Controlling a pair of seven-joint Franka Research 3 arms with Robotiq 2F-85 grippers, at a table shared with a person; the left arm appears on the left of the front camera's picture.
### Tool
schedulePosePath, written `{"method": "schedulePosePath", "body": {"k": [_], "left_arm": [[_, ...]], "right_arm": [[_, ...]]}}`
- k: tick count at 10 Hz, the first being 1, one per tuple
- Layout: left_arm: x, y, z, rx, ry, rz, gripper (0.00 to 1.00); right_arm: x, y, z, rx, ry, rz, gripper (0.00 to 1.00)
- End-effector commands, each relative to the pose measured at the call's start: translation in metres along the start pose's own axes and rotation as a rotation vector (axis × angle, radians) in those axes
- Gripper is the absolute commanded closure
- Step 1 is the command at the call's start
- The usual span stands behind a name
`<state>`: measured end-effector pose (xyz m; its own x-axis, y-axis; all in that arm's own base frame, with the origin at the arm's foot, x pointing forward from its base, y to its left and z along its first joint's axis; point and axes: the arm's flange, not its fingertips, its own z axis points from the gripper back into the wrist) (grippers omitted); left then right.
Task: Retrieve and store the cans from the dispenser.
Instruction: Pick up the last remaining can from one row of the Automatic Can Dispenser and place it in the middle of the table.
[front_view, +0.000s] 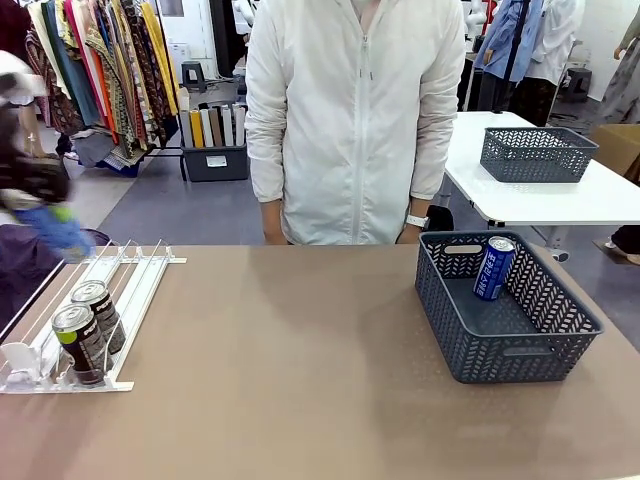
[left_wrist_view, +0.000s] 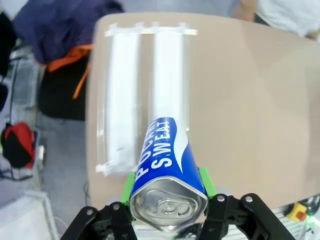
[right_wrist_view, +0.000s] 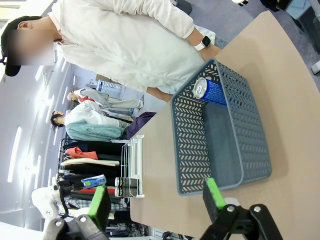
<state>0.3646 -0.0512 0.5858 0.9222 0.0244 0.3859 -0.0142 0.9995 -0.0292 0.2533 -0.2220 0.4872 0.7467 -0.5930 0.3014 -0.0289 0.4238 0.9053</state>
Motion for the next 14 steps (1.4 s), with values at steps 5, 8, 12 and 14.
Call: {"method": "schedulePosePath", "body": {"k": [5, 8, 12, 14], "left_arm": [[0.001, -0.244, -0.104, -0.126, 0.190, -0.415, 1.00], [-0.020, -0.302, -0.157, -0.173, 0.259, -0.434, 1.00], [-0.032, -0.326, -0.187, -0.070, 0.264, -0.429, 1.00], [-0.035, -0.327, -0.193, -0.067, 0.284, -0.437, 1.00]], "right_arm": [[0.003, 0.001, -0.001, 0.028, -0.019, 0.016, 0.00], [0.003, 0.001, -0.001, 0.028, -0.019, 0.016, 0.00], [0.003, 0.001, -0.001, 0.028, -0.019, 0.016, 0.00], [0.003, 0.001, -0.001, 0.028, -0.019, 0.016, 0.00]]}}
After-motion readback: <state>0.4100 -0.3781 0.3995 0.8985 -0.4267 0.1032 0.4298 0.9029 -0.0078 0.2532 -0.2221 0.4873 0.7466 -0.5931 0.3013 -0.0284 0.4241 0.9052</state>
